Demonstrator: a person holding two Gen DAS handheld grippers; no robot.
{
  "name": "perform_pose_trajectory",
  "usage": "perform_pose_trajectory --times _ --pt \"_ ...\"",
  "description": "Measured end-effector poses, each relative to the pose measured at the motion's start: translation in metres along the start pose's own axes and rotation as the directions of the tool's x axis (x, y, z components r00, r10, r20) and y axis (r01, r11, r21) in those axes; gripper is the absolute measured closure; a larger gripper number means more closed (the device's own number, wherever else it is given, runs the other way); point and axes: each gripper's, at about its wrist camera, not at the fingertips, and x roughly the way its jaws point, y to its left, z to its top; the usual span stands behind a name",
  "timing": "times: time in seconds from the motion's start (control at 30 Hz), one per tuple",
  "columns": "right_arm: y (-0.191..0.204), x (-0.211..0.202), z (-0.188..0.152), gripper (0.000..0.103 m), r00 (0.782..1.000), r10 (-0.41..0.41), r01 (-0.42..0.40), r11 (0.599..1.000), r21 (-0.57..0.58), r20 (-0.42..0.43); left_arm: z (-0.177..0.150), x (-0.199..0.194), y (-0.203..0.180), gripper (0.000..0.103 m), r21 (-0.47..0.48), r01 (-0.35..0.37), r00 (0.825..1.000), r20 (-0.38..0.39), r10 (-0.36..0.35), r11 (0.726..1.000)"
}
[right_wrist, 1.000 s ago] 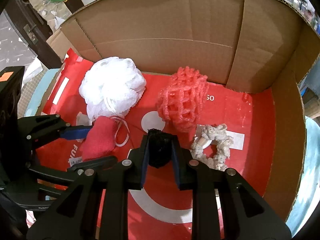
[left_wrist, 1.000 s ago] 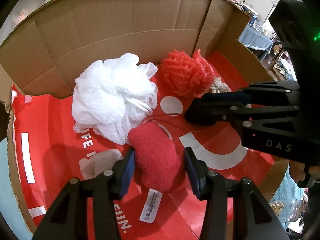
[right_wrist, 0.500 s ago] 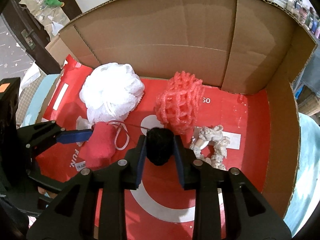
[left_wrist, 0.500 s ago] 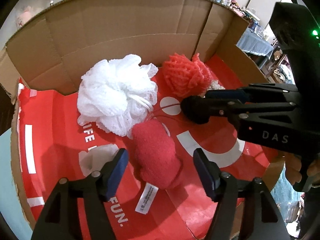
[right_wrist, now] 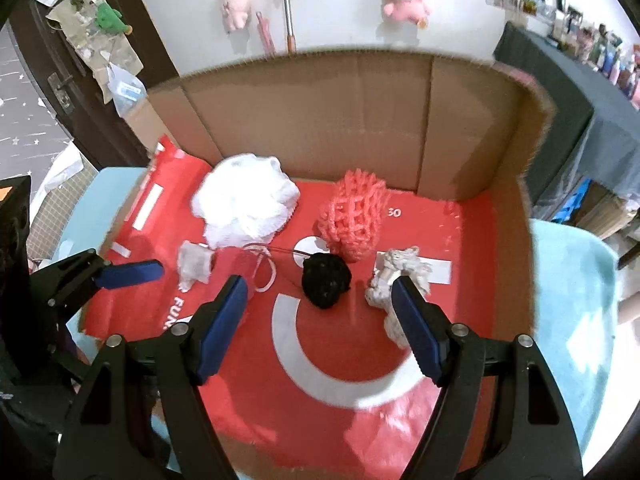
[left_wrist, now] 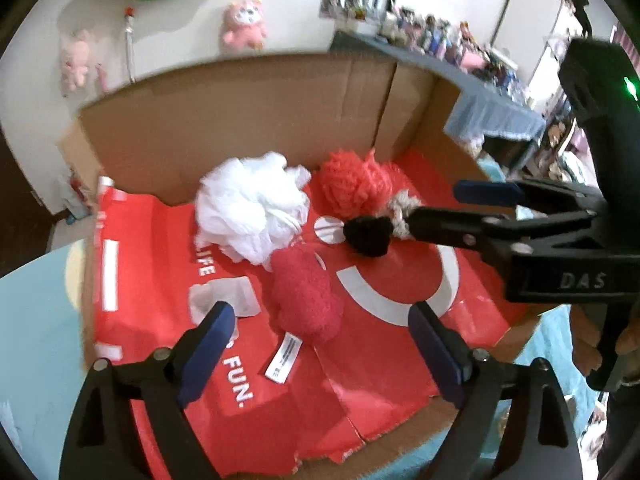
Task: Organize soft objects
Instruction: 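Lift both tools out of the box and back toward the table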
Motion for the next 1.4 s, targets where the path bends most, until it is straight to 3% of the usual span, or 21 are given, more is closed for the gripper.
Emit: perform_pose_trajectory --times 0.17,0.33,0.53,0.77,0.93,1.03,1.13,1.27,1.33,1.4 --pt "0.008 -0.048 -0.017 0.029 0.998 0.001 -0.001 1.0 0.007 0.07 -0.011 -0.047 -0.008 0.006 -0.025 -0.053 0.99 0.128 0.056 0.998" --pt "0.022 -0.102 -0.042 0.022 0.982 -0.05 0.055 0.998 -0.025 0.18 -0.028 -0.097 -0.025 0.0 -0.055 -0.069 0.959 0.272 0.082 0.996" --pt "0.04 -0.167 -0.081 0.017 0.941 -0.074 0.093 0.995 -0.042 0.33 -0.054 -0.152 -0.048 0.0 -0.054 -0.07 0.908 0.409 0.086 0.996" --pt "0.058 -0.227 -0.141 0.014 0.875 -0.098 0.133 0.99 -0.041 0.474 -0.1 -0.195 -0.074 0.0 -0.053 -0.102 0.845 0.522 0.115 0.993" --pt "0.071 -0.25 -0.19 0.012 0.823 -0.133 0.182 0.983 -0.034 0.552 -0.134 -0.211 -0.087 0.0 -0.079 -0.117 0.799 0.585 0.141 0.99" --pt "0.078 -0.253 -0.217 0.008 0.801 -0.153 0.206 0.978 -0.028 0.579 -0.152 -0.213 -0.091 0.0 -0.079 -0.094 0.795 0.594 0.123 0.992" --pt "0.083 -0.254 -0.24 0.008 0.782 -0.166 0.222 0.975 -0.02 0.601 -0.17 -0.216 -0.097 0.0 -0.09 -0.119 0.769 0.621 0.149 0.989" --pt "0.087 -0.256 -0.27 0.008 0.751 -0.177 0.236 0.972 -0.008 0.637 -0.19 -0.215 -0.103 0.0 -0.1 -0.144 0.748 0.641 0.174 0.985" --pt "0.087 -0.253 -0.281 0.007 0.741 -0.182 0.232 0.973 0.007 0.646 -0.198 -0.212 -0.105 0.0 -0.096 -0.146 0.744 0.645 0.173 0.985" --pt "0.086 -0.246 -0.292 0.006 0.73 -0.205 0.242 0.97 0.034 0.652 -0.209 -0.206 -0.105 0.0 -0.094 -0.125 0.753 0.639 0.157 0.988"
